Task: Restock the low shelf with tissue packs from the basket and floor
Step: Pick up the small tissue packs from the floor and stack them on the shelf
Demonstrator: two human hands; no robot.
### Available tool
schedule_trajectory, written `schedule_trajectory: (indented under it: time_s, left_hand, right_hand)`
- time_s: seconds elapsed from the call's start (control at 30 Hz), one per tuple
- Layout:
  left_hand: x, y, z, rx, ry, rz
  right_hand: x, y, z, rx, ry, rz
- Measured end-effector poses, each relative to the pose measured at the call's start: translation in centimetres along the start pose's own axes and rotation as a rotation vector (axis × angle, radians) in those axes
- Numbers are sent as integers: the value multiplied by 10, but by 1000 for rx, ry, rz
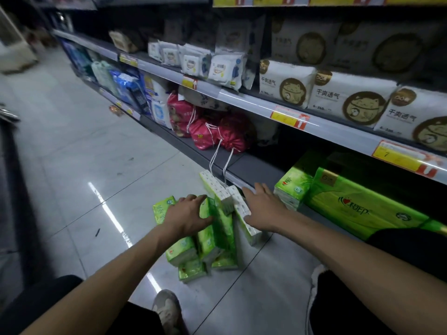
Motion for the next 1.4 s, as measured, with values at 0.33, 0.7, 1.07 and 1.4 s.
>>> schedule_trajectory:
  time_s: [0.33, 0.7, 1.07, 1.4]
  left_hand:
    - [22, 29, -3, -87, -92, 1]
    - [113, 135, 40, -96, -72, -72]
    - [168, 218, 70, -148, -135, -135]
    - [130, 192, 40, -363, -752, -86]
  right_hand:
    - [-5, 9, -2, -102, -194, -230]
    - [23, 58, 20, -167, -232, -399]
    - [46, 56, 59, -148, -213, -485]
    - [27, 61, 53, -151, -225, -449]
Point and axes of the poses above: each hand's wrist, its own y-axis towards the middle knuckle, its own x-axis out of the palm, z = x × y, the point moved 6 cm from there along y, towards the middle knuckle, and after that the axes turned 13 degrees about -x, right-handed, at the moved point
